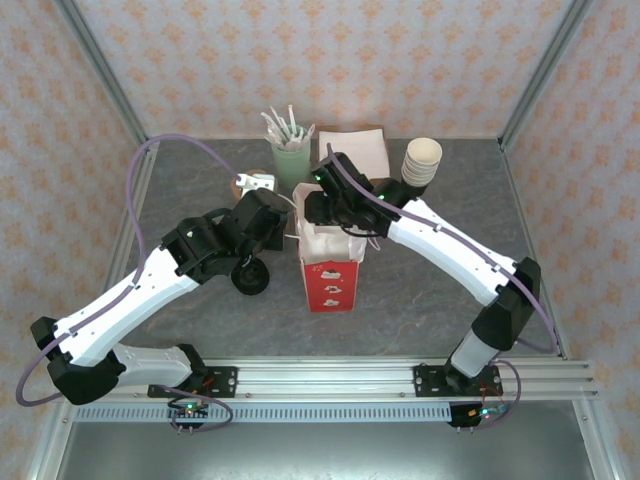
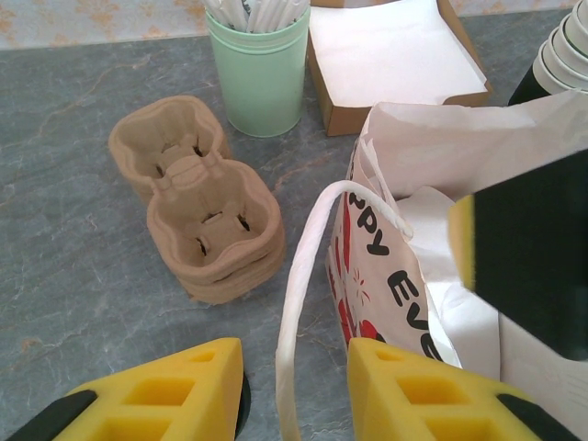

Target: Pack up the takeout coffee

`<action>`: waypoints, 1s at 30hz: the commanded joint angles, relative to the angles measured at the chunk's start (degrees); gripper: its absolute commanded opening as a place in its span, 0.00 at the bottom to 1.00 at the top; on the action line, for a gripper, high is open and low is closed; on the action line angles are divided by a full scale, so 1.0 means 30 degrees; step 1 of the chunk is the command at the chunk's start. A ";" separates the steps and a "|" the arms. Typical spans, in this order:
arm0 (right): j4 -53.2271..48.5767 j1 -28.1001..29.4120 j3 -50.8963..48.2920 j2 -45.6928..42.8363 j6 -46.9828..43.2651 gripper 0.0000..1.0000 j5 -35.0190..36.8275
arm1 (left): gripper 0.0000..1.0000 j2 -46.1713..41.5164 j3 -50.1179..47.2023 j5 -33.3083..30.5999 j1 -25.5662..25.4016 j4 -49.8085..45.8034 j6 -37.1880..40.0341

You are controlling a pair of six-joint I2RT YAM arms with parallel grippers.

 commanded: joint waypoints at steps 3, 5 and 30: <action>0.1287 -0.0131 -0.0596 0.1087 0.0493 0.33 -0.0121 | 0.35 -0.0023 -0.0071 -0.0149 0.0143 0.0215 -0.0101; 0.1605 -0.0131 -0.0948 0.1402 0.0632 0.33 -0.0172 | 0.35 -0.0040 -0.0108 -0.0205 0.0140 0.0203 -0.0104; -0.0168 -0.0131 0.0422 -0.0535 0.0024 0.33 0.1666 | 0.44 0.0020 0.0647 -0.0579 0.0130 0.0319 0.0055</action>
